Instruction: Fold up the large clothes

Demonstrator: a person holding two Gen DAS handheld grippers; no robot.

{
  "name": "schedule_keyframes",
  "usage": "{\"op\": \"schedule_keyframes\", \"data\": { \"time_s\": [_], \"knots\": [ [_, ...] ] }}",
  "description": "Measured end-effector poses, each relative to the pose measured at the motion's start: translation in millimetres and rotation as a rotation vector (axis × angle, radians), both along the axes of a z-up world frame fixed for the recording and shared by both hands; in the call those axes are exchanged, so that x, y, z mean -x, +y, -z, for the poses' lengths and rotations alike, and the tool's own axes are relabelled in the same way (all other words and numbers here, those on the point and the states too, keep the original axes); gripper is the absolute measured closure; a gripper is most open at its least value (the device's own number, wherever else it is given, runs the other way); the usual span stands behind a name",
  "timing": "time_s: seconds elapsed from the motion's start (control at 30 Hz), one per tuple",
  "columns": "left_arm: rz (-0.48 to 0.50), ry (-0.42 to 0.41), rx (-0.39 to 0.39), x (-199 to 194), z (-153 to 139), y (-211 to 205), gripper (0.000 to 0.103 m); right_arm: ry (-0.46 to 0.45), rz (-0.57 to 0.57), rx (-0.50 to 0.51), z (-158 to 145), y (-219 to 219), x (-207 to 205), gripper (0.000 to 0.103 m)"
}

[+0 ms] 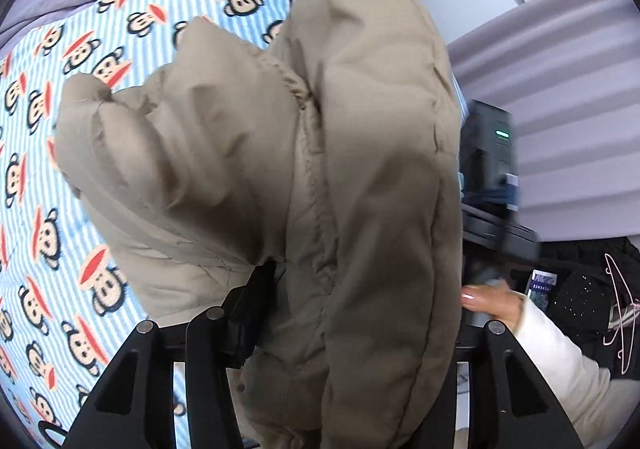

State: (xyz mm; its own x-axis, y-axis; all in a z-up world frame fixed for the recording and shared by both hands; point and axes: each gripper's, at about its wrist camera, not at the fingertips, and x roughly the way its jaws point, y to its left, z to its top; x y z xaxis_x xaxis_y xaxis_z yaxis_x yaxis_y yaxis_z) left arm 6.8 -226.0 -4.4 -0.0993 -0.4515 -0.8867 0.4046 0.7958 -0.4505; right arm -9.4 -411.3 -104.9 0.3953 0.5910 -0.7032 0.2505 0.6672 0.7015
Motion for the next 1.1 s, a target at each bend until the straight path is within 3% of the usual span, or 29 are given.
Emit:
{"op": "schedule_keyframes", "data": {
  "time_s": [0.07, 0.23, 0.37, 0.5, 0.7, 0.77, 0.83, 0.87, 0.93, 1.0, 1.1],
  "knots": [
    [0.02, 0.029, 0.062, 0, 13, -15, 0.031, -0.003, 0.058, 0.015, -10, -29, 19, 0.038],
    [0.052, 0.101, 0.147, -13, 55, -64, 0.031, 0.012, 0.172, 0.048, -28, -81, 74, 0.038],
    [0.053, 0.141, 0.115, -18, 79, -98, 0.031, 0.005, 0.207, 0.05, -41, -102, 120, 0.036],
    [0.051, 0.149, 0.082, -22, 87, -117, 0.031, -0.037, 0.179, -0.023, -54, -98, 144, 0.022],
    [0.064, 0.124, 0.032, -26, 91, -124, 0.031, -0.053, 0.025, -0.128, -52, -52, 146, 0.022],
    [0.07, 0.062, 0.051, -27, 76, -118, 0.031, -0.028, 0.032, -0.086, -43, -39, 133, 0.023],
    [0.064, -0.067, 0.06, -28, 47, -102, 0.031, 0.007, 0.044, 0.02, -37, -34, 123, 0.072],
    [0.052, -0.14, 0.049, -30, 34, -93, 0.031, 0.033, 0.036, 0.083, -34, -32, 118, 0.086],
    [-0.002, -0.283, 0.002, -35, 11, -65, 0.031, 0.045, 0.015, 0.194, -31, -32, 116, 0.087],
    [-0.068, -0.376, -0.065, -43, 2, -35, 0.031, 0.058, -0.024, 0.282, -26, -31, 119, 0.087],
    [-0.131, -0.375, -0.196, -60, 25, -2, 0.031, 0.097, -0.028, 0.281, -10, -35, 125, 0.087]
  ]
}}
